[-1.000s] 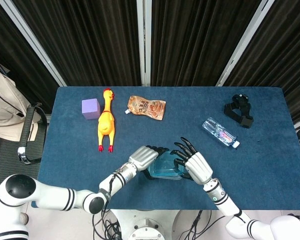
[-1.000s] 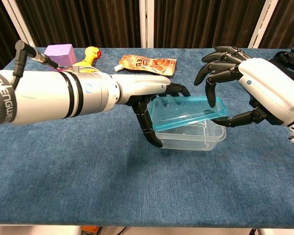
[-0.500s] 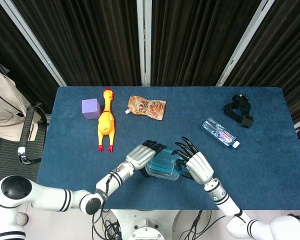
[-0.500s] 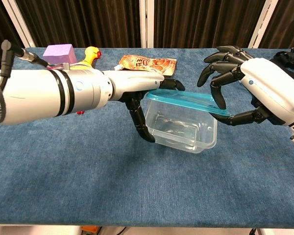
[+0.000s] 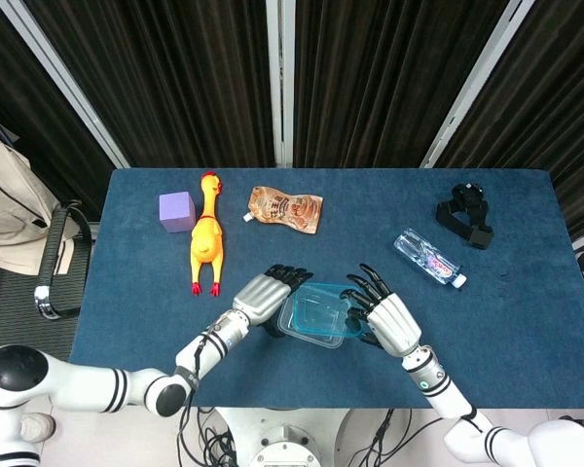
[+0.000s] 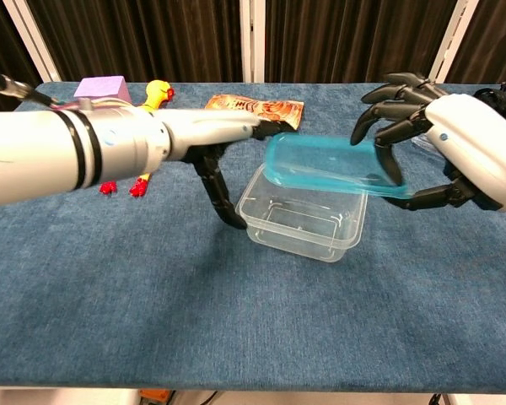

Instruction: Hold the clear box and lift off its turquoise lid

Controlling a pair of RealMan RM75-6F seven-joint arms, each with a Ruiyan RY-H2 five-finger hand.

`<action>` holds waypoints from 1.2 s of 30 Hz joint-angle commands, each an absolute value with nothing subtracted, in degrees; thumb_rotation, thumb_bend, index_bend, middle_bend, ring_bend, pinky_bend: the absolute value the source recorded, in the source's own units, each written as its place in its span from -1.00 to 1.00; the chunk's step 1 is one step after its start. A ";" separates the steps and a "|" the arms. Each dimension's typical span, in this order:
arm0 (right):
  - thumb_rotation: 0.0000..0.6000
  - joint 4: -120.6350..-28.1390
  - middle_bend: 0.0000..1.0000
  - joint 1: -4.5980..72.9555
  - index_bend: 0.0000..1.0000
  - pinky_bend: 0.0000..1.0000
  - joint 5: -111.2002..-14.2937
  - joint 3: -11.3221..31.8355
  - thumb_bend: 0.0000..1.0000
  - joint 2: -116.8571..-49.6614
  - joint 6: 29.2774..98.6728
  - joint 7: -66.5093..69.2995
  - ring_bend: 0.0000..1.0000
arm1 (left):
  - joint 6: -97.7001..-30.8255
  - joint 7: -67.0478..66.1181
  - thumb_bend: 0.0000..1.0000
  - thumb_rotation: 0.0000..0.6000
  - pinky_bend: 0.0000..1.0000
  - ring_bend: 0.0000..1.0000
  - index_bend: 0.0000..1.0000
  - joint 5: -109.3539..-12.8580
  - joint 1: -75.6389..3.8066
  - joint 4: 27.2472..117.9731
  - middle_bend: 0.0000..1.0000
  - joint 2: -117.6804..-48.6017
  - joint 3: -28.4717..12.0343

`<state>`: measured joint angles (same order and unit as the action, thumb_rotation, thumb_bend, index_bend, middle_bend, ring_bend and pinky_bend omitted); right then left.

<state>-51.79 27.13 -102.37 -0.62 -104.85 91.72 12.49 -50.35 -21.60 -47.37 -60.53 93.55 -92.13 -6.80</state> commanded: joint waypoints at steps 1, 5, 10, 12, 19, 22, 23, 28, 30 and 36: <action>1.00 -52.28 -0.27 26.47 0.62 -0.93 -102.06 -0.48 0.99 -103.33 92.49 11.60 -0.67 | -51.48 -21.09 -1.00 1.00 -0.99 -1.00 -0.96 -47.95 -59.26 93.77 -1.00 -90.87 -6.59; 1.00 -52.48 -0.27 25.48 0.62 -0.93 -100.34 0.42 0.98 -101.29 92.66 11.29 -0.67 | -52.88 -20.10 -1.00 1.00 -0.99 -1.00 -0.96 -48.29 -57.34 93.37 -1.00 -89.03 -6.45; 1.00 -51.28 -0.28 24.67 0.62 -0.93 -96.59 2.10 0.97 -98.94 90.11 11.90 -0.67 | -55.42 -18.32 -1.00 1.00 -0.99 -1.00 -0.96 -48.98 -54.10 93.08 -1.00 -86.33 -6.23; 1.00 -50.78 -0.32 24.84 0.58 -0.93 -94.83 2.80 0.87 -98.40 87.71 11.72 -0.68 | -56.47 -17.65 -1.00 1.00 -0.99 -1.00 -0.96 -49.54 -52.83 92.98 -1.00 -85.43 -6.05; 1.00 -56.23 -0.86 26.25 -0.72 -1.00 -86.30 4.42 -0.71 -94.68 72.11 3.74 -1.00 | -61.35 -13.98 -1.00 1.00 -0.99 -1.00 -0.96 -52.56 -46.75 92.25 -1.00 -82.71 -4.95; 1.00 -61.84 -1.00 26.33 -1.00 -1.00 -83.28 4.49 -0.99 -91.63 67.21 0.05 -1.00 | -63.77 -12.48 -1.00 1.00 -0.99 -1.00 -0.96 -54.01 -43.96 90.45 -1.00 -81.34 -4.50; 1.00 -63.41 -1.00 26.21 -1.00 -1.00 -82.69 4.43 -1.00 -90.66 66.43 -0.88 -1.00 | -64.53 -12.05 -1.00 1.00 -0.99 -1.00 -0.96 -54.33 -43.08 89.78 -1.00 -80.81 -4.38; 1.00 -72.54 -1.00 24.09 -1.00 -1.00 -80.67 3.58 -1.00 -84.02 65.58 -2.74 -1.00 | -67.93 -7.63 -1.00 1.00 -0.99 -1.00 -0.95 -55.95 -37.35 87.68 -1.00 -76.71 -3.58; 1.00 -75.08 -1.00 23.15 -1.00 -1.00 -80.71 3.16 -1.00 -81.64 66.39 -3.23 -1.00 | -68.89 -5.74 -1.00 1.00 -0.99 -1.00 -0.95 -56.72 -35.29 87.33 -1.00 -75.29 -3.17; 1.00 -80.87 -1.00 19.14 -1.00 -1.00 -83.19 2.63 -1.00 -74.90 73.78 -1.93 -1.00 | -73.23 -1.79 -1.00 1.00 -0.99 -1.00 -0.93 -61.04 -28.49 87.23 -0.96 -70.77 -0.72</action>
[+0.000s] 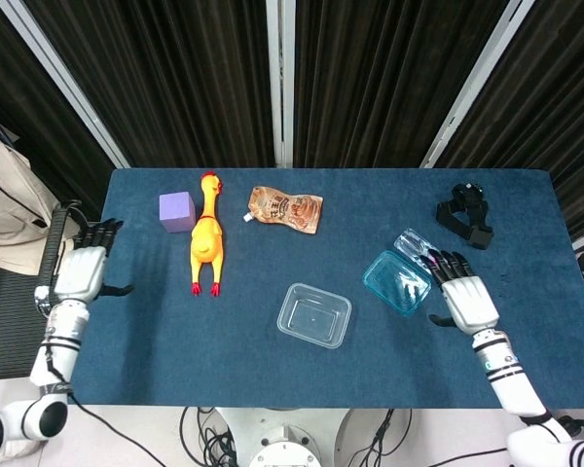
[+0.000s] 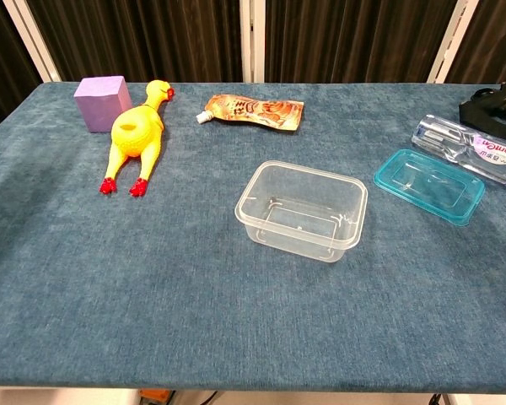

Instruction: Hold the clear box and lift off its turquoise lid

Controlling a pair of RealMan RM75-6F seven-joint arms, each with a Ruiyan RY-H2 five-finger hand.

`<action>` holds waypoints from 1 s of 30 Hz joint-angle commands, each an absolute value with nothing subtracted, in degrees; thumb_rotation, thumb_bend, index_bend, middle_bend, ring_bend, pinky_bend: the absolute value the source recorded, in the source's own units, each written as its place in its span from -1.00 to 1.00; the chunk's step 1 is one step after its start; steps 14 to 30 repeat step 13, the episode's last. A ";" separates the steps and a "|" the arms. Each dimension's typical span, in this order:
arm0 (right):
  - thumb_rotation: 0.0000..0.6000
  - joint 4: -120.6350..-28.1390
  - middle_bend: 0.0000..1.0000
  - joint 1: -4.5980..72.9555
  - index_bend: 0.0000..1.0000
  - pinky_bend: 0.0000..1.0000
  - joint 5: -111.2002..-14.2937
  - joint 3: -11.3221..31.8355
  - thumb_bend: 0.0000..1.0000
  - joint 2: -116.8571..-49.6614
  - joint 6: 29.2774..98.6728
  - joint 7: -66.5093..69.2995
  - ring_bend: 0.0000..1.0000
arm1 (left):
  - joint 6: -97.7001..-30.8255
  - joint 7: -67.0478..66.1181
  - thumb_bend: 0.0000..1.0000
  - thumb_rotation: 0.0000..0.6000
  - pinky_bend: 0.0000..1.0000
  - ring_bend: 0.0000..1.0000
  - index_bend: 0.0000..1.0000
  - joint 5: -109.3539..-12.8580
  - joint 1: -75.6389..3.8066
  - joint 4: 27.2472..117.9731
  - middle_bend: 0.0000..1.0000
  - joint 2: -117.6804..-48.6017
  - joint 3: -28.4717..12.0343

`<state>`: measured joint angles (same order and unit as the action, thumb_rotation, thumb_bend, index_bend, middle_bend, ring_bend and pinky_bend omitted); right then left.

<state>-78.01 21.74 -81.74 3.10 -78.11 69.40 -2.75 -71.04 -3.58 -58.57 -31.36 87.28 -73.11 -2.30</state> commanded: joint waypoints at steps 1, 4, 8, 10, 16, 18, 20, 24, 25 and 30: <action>1.00 -81.87 -1.00 18.21 -1.00 -1.00 -84.20 2.37 -1.00 -73.43 75.55 -0.52 -1.00 | -74.21 -0.91 -1.00 1.00 -0.99 -1.00 -0.91 -62.41 -27.13 87.69 -0.96 -69.66 -0.02; 1.00 -83.46 -0.97 15.57 -1.00 -1.00 -86.94 1.82 -0.99 -70.25 80.88 3.54 -1.00 | -77.05 1.82 -1.00 1.00 -1.00 -1.00 -0.87 -65.93 -23.54 88.90 -0.94 -66.90 1.66; 1.00 -84.71 -0.74 11.96 -0.94 -1.00 -89.66 0.72 -0.91 -67.31 86.97 7.30 -1.00 | -83.09 1.05 -1.00 1.00 -1.00 -1.00 -0.85 -68.94 -18.63 90.02 -0.91 -64.74 3.06; 1.00 -85.62 -0.70 10.22 -0.92 -1.00 -90.71 -0.05 -0.88 -66.13 89.25 8.45 -1.00 | -86.74 -0.58 -1.00 1.00 -1.00 -1.00 -0.84 -70.74 -16.20 91.01 -0.91 -64.21 3.62; 1.00 -86.82 -0.70 8.22 -0.91 -1.00 -91.95 -1.12 -0.87 -64.90 91.42 9.24 -1.00 | -91.06 -2.62 -1.00 1.00 -1.00 -1.00 -0.84 -74.08 -13.24 91.85 -0.90 -64.43 4.61; 1.00 -86.82 -0.70 8.22 -0.91 -1.00 -91.95 -1.12 -0.87 -64.90 91.42 9.24 -1.00 | -91.06 -2.62 -1.00 1.00 -1.00 -1.00 -0.84 -74.08 -13.24 91.85 -0.90 -64.43 4.61; 1.00 -86.82 -0.70 8.22 -0.91 -1.00 -91.95 -1.12 -0.87 -64.90 91.42 9.24 -1.00 | -91.06 -2.62 -1.00 1.00 -1.00 -1.00 -0.84 -74.08 -13.24 91.85 -0.90 -64.43 4.61; 1.00 -86.82 -0.70 8.22 -0.91 -1.00 -91.95 -1.12 -0.87 -64.90 91.42 9.24 -1.00 | -91.06 -2.62 -1.00 1.00 -1.00 -1.00 -0.84 -74.08 -13.24 91.85 -0.90 -64.43 4.61; 1.00 -86.82 -0.70 8.22 -0.91 -1.00 -91.95 -1.12 -0.87 -64.90 91.42 9.24 -1.00 | -91.06 -2.62 -1.00 1.00 -1.00 -1.00 -0.84 -74.08 -13.24 91.85 -0.90 -64.43 4.61; 1.00 -86.82 -0.70 8.22 -0.91 -1.00 -91.95 -1.12 -0.87 -64.90 91.42 9.24 -1.00 | -91.06 -2.62 -1.00 1.00 -1.00 -1.00 -0.84 -74.08 -13.24 91.85 -0.90 -64.43 4.61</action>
